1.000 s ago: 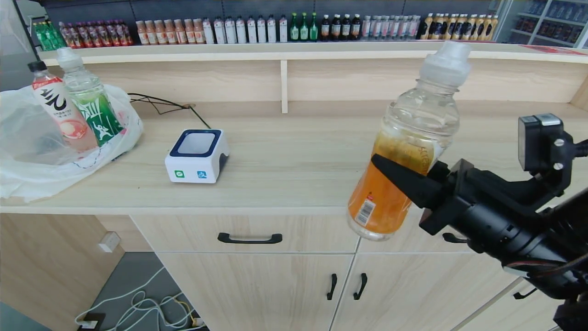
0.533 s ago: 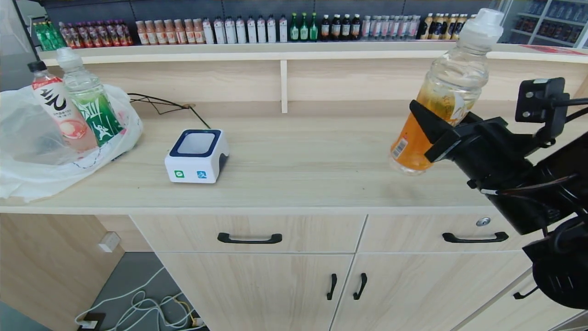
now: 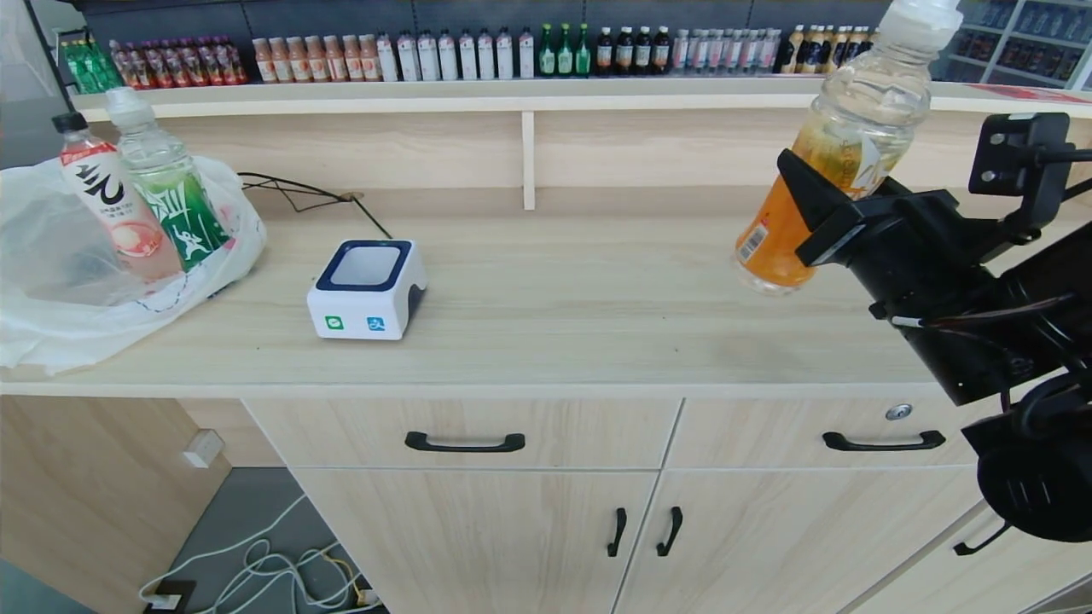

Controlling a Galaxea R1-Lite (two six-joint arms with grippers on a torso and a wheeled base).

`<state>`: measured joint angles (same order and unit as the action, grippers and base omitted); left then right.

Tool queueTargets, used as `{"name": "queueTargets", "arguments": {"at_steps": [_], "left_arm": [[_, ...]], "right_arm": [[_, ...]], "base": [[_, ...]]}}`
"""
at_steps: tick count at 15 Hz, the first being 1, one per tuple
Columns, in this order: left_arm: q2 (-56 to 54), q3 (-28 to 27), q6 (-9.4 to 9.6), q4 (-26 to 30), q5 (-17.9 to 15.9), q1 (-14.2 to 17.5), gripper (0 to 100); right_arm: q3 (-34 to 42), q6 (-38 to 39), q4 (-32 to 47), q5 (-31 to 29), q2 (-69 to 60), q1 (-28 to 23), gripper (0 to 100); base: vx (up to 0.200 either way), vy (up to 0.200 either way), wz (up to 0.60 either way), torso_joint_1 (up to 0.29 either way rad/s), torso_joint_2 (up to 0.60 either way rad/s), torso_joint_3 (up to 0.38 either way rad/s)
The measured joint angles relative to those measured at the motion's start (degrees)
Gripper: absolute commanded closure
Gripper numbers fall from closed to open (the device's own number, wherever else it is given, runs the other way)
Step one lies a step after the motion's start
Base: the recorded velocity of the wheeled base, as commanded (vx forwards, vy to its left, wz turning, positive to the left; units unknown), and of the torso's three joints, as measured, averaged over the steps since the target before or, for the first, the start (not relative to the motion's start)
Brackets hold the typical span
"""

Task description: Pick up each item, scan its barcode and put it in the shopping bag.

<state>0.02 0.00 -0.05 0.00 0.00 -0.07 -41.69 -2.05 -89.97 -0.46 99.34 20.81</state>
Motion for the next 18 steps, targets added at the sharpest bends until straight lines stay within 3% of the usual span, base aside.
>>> {"name": "queueTargets", "arguments": {"at_steps": [13,18], "left_arm": [[0.0,0.0,-0.20,0.0,0.0,0.1,0],[0.0,0.0,-0.20,0.0,0.0,0.1,0]], "right_arm": [[1.5,0.6,0.0,-0.1,-0.5,-0.4,100],[3.0,0.4,0.0,-5.4,-1.0,-0.4,100]], "base": [[0.000,0.200,0.00,0.002,0.00,0.001],[0.000,0.200,0.00,0.002,0.00,0.005]]}}
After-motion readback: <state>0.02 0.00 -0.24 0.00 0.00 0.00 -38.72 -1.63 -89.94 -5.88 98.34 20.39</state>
